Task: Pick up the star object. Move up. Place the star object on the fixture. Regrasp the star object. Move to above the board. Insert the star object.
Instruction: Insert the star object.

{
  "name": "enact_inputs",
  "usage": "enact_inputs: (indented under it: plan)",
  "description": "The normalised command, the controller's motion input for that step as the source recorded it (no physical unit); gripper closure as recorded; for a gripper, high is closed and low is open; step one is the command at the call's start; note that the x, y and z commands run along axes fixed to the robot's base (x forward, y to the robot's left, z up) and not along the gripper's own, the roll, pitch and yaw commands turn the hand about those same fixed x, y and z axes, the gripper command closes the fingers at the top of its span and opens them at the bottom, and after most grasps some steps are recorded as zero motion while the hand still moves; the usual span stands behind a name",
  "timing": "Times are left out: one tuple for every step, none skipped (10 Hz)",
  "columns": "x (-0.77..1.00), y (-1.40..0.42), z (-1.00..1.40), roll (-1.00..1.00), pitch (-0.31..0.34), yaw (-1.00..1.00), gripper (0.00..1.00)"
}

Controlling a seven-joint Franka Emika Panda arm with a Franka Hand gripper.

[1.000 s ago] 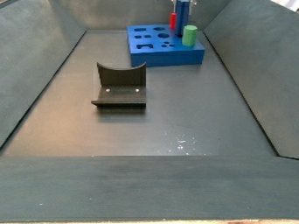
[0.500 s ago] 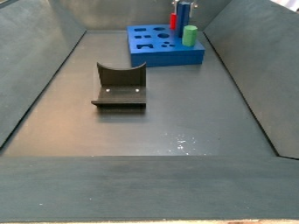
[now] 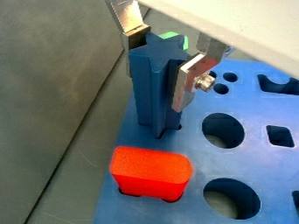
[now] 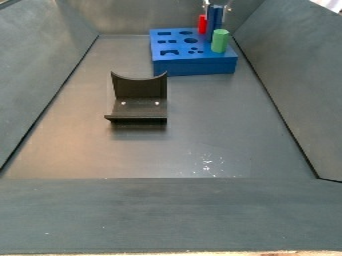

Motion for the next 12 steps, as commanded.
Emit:
enact_inputs:
  plan:
    - [0.16,0.0,-0.89,0.06,-0.069,0.08,1.0]
    - [0.17,-0.02,-1.0,0.04,-0.063,0.02,1.0]
    - [0.28,-0.02,-1.0,0.0,-0.011,0.0,1.0]
    - [0.32,-0.05,-1.0,0.0,0.0,0.0,1.0]
    - [0.32,-0.05,-1.0,0.0,-0.003,0.0,1.0]
    - [0.31,-0.05,-1.0,0.0,-0.003,0.0,1.0]
    - [0.31,-0.05,-1.0,0.0,-0.001,0.0,1.0]
    - [0.31,-0.05,-1.0,0.0,-0.004,0.0,1.0]
    - [0.33,-0.03,-1.0,0.01,-0.001,0.0,1.0]
    - [0.35,0.0,-1.0,0.03,-0.006,0.0,1.0]
    - [0.37,0.0,-1.0,0.04,-0.01,0.0,1.0]
    - [0.4,0.0,-1.0,0.06,-0.019,0.0,1.0]
